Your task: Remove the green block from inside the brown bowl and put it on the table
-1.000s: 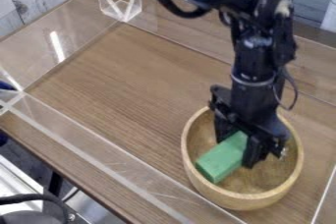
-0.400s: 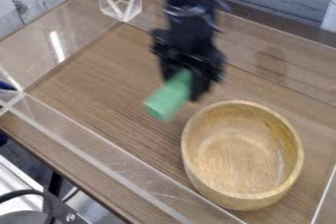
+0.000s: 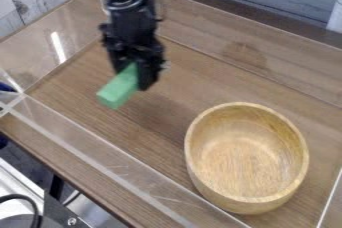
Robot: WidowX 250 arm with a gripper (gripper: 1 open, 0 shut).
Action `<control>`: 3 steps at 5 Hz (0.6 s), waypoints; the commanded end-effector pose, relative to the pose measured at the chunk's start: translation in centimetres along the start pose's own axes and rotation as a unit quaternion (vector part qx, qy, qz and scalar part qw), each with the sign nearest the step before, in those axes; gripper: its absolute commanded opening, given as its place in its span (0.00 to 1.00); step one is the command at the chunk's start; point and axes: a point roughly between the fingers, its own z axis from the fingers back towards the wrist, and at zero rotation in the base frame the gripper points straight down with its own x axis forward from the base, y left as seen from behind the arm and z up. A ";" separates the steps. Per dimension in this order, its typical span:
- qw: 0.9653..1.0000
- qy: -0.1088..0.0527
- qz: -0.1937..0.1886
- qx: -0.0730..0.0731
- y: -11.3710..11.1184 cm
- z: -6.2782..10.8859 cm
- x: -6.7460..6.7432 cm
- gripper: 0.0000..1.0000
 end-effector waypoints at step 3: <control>1.000 -0.005 -0.009 0.015 1.7 -1.7 -0.1 0.00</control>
